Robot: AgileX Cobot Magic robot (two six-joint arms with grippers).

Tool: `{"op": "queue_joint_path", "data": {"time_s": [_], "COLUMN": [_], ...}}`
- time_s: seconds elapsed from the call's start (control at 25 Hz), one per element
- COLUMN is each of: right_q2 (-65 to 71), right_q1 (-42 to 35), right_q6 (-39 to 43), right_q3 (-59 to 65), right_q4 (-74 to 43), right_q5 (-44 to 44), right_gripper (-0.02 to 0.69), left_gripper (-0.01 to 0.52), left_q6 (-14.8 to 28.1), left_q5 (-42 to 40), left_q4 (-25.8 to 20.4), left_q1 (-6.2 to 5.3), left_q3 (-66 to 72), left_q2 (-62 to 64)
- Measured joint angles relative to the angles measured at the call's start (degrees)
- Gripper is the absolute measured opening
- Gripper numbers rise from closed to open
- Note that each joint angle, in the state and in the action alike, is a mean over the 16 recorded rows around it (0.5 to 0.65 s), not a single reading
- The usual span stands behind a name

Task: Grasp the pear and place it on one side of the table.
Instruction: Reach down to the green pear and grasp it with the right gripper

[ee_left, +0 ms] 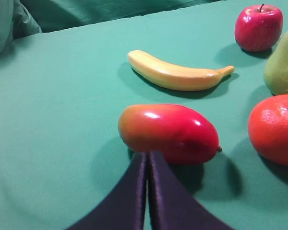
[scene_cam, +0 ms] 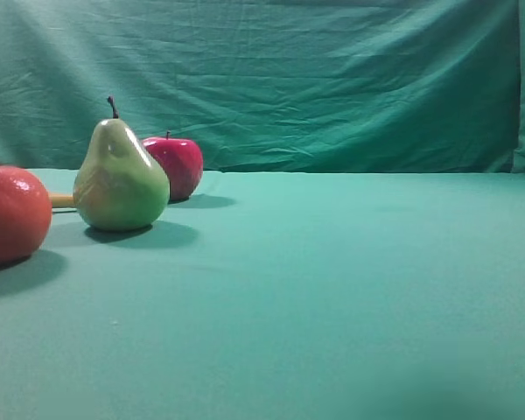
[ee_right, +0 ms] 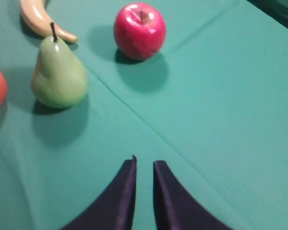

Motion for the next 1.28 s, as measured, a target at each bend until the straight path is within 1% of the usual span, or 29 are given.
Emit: {"op": "queue_joint_path", "data": {"time_s": [0.2, 0.28, 0.36, 0.48, 0.64, 0.72, 1.04, 1.28], "right_q2": [10.42, 13.98, 17.21, 21.43, 26.18, 28.20, 33.02, 30.17], "right_q1": [4.70, 5.87, 6.72, 7.45, 7.71, 7.73, 7.43, 4.04], "right_q6": [-0.08, -0.06, -0.04, 0.00, 0.06, 0.07, 0.10, 1.11], "right_q3": [-8.97, -12.24, -15.11, -18.58, -21.56, -22.44, -23.53, -23.00], "right_q4": [0.51, 0.92, 1.45, 2.37, 3.80, 4.49, 6.34, 6.96], "right_q5": [-0.76, -0.75, -0.69, -0.65, -1.13, -1.66, -3.83, -2.42], "right_gripper": [0.513, 0.573, 0.617, 0.644, 0.645, 0.634, 0.525, 0.441], "left_gripper": [0.000, 0.000, 0.000, 0.000, 0.000, 0.000, 0.000, 0.000], "left_q6": [0.00, 0.00, 0.00, 0.00, 0.00, 0.00, 0.00, 0.00], "left_q5": [0.00, 0.00, 0.00, 0.00, 0.00, 0.00, 0.00, 0.00], "left_q4": [0.00, 0.00, 0.00, 0.00, 0.00, 0.00, 0.00, 0.00], "left_q1": [0.00, 0.00, 0.00, 0.00, 0.00, 0.00, 0.00, 0.00], "left_q3": [0.00, 0.00, 0.00, 0.00, 0.00, 0.00, 0.00, 0.00], "left_q2": [0.00, 0.00, 0.00, 0.00, 0.00, 0.00, 0.00, 0.00]}}
